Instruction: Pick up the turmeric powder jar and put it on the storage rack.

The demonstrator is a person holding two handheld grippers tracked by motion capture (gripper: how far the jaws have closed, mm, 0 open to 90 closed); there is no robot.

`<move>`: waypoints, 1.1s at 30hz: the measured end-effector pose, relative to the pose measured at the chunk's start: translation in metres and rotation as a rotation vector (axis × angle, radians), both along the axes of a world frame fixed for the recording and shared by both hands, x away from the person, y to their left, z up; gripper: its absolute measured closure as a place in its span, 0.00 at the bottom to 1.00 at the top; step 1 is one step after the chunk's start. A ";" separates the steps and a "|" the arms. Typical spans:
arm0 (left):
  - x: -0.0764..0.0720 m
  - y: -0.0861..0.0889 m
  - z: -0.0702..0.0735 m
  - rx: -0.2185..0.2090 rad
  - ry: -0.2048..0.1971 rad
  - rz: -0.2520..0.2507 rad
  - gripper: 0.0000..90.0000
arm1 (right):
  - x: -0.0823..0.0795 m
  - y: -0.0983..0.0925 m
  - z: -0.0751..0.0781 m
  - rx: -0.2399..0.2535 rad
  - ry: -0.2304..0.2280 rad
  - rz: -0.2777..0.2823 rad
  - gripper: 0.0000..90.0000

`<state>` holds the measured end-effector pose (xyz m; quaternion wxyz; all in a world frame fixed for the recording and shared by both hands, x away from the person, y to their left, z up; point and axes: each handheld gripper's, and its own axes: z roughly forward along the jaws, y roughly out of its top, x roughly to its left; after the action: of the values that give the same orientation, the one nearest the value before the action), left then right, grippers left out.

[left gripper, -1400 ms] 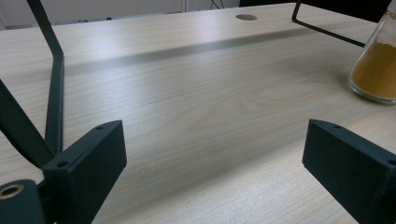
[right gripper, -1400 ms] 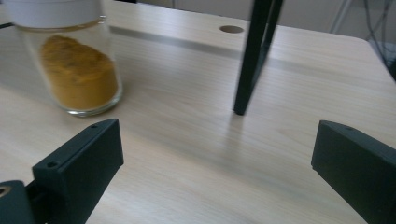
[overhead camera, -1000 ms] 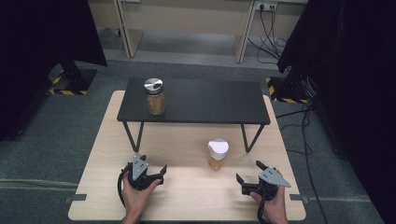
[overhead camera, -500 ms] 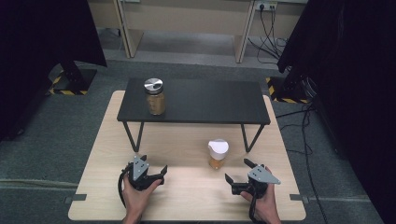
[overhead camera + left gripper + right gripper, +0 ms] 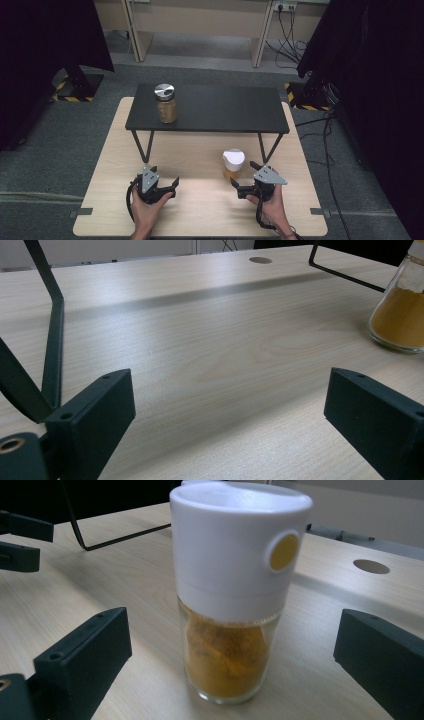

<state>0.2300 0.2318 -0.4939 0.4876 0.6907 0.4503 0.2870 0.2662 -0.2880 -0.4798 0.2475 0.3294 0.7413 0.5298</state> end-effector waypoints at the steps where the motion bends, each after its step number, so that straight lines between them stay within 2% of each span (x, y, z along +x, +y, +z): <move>1: 0.000 0.000 0.000 0.000 0.001 0.000 0.06 | 0.005 0.003 0.001 -0.002 0.001 0.007 0.02; 7: 0.000 0.000 0.000 -0.001 0.001 -0.001 0.06 | 0.019 0.010 -0.001 -0.001 0.003 0.018 0.06; 13: 0.001 0.000 0.000 -0.003 0.002 -0.003 0.06 | 0.028 0.011 -0.006 0.011 0.011 0.029 0.17; 24: 0.001 0.000 0.000 -0.003 0.004 -0.005 0.06 | 0.035 0.011 -0.011 0.011 0.010 0.043 0.34; 33: 0.001 0.000 0.000 -0.003 0.001 -0.006 0.06 | 0.032 0.013 -0.009 -0.003 0.005 0.041 0.34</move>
<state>0.2315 0.2320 -0.4939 0.4892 0.6914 0.4491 0.2845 0.2984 -0.2751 -0.4886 0.2353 0.3151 0.7494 0.5327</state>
